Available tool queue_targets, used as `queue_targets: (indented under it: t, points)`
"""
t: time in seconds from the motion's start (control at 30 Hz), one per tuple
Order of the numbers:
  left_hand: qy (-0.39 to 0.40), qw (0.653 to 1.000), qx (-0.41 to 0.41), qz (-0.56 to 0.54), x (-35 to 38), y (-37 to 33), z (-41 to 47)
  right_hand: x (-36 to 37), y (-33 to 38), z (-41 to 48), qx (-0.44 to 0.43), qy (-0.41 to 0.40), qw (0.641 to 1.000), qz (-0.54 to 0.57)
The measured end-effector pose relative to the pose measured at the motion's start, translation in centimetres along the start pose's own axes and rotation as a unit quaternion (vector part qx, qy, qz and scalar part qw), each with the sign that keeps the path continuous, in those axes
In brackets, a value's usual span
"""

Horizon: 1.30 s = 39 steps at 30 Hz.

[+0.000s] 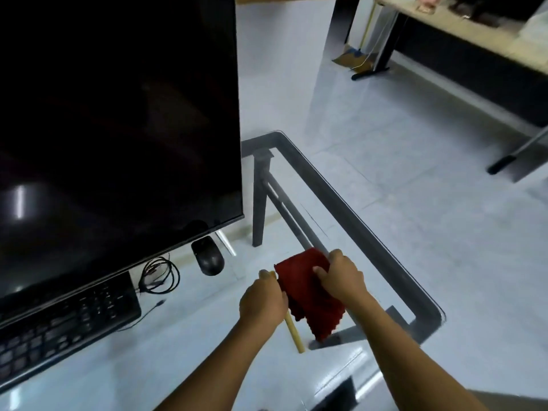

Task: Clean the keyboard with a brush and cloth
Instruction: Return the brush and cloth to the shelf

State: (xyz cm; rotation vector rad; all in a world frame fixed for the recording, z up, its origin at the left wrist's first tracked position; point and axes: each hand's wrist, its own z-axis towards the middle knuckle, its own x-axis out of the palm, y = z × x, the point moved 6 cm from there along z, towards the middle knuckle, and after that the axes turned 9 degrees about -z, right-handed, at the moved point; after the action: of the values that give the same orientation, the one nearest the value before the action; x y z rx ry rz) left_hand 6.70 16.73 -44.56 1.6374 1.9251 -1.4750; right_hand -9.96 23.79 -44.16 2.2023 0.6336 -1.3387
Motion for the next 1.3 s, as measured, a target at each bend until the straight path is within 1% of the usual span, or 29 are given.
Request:
queue_targets:
  t: [0.1, 0.2, 0.3, 0.4, 0.5, 0.63, 0.8, 0.9, 1.03, 1.1, 1.17, 1.3]
  points:
    - [-0.020, 0.999, -0.013, -0.041, -0.1, -0.2, 0.2, 0.4, 0.3, 0.7, -0.013, 0.026, 0.999, 0.046]
    - [-0.040, 0.992, -0.023, -0.115, -0.2, 0.4, 0.5, -0.5, 0.9, 0.7, -0.065, 0.017, 0.995, 0.071]
    - [-0.056, 0.978, -0.035, -0.196, -1.0, 0.7, 0.8, -2.4, 1.3, 0.2, -0.106, -0.033, 0.990, 0.083]
    - [-0.077, 0.964, -0.033, -0.254, -2.8, -0.6, 0.6, -5.2, 1.8, -0.6, -0.132, -0.084, 0.982, 0.101]
    - [-0.079, 0.953, -0.001, -0.293, -5.1, -3.9, 0.1, -9.6, 2.1, -1.7, -0.139, -0.136, 0.972, 0.130]
    - [-0.076, 0.952, 0.071, -0.289, -9.8, -10.1, -0.9, -18.2, 2.8, -3.1, -0.165, -0.211, 0.951, 0.152]
    - [-0.122, 0.942, 0.154, -0.272, -18.0, -18.0, -3.0, -30.2, 5.2, -4.8, -0.198, -0.288, 0.924, 0.153]
    - [-0.155, 0.940, 0.179, -0.246, -23.4, -22.0, -4.6, -36.7, 7.7, -6.0, -0.214, -0.341, 0.906, 0.130]
    - [-0.160, 0.932, 0.209, -0.250, -30.2, -26.2, -6.0, -43.4, 12.0, -7.2, -0.259, -0.386, 0.877, 0.118]
    - [-0.179, 0.928, 0.216, -0.246, -33.7, -27.5, -6.4, -45.9, 14.3, -7.1, -0.274, -0.393, 0.869, 0.120]
    - [-0.213, 0.927, 0.212, -0.223, -37.1, -27.9, -6.6, -47.8, 16.9, -6.8, -0.293, -0.400, 0.861, 0.111]
    - [-0.261, 0.939, 0.162, -0.158, -42.3, -26.7, -5.5, -49.8, 21.9, -5.6, -0.326, -0.389, 0.855, 0.108]
